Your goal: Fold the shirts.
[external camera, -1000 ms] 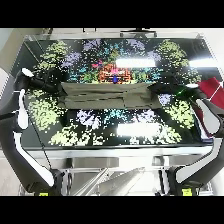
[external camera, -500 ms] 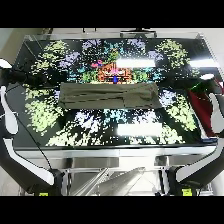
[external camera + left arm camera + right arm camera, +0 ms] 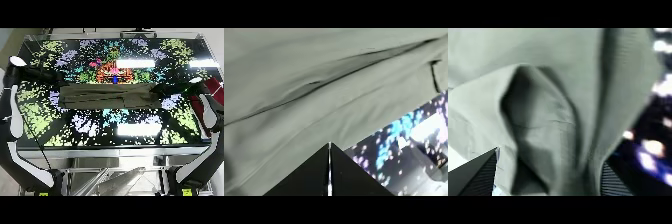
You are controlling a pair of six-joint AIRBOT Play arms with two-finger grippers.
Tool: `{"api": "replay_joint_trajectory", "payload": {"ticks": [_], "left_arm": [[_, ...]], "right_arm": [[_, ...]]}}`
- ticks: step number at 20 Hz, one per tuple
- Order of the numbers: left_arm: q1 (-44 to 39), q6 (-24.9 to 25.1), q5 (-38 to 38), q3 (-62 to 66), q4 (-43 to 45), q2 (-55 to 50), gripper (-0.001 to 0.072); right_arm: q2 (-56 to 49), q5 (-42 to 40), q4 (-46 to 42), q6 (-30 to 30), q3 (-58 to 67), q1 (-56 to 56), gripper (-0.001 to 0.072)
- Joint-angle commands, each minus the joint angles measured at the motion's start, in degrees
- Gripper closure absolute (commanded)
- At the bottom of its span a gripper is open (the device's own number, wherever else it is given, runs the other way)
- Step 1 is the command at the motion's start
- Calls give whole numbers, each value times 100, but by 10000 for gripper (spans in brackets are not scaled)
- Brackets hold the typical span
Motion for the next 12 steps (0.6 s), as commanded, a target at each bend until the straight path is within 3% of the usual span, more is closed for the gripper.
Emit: {"api": "replay_joint_trajectory", "payload": {"ticks": [1,2,3,6,12], "left_arm": [[-527,52,385,-20,-35,9,703],[-651,52,505,-20,-37,9,703],[-800,50,695,-20,-33,9,704],[-1228,48,1261,-20,66,-68,704],[-2450,-407,1635,413,328,-1121,705]], "right_arm": [[-85,-17,-133,-20,2,273,15],[-83,-9,-133,-20,13,326,228],[-81,28,-131,-11,46,361,570],[2,31,-129,122,188,396,689],[894,599,83,503,789,485,689]]}}
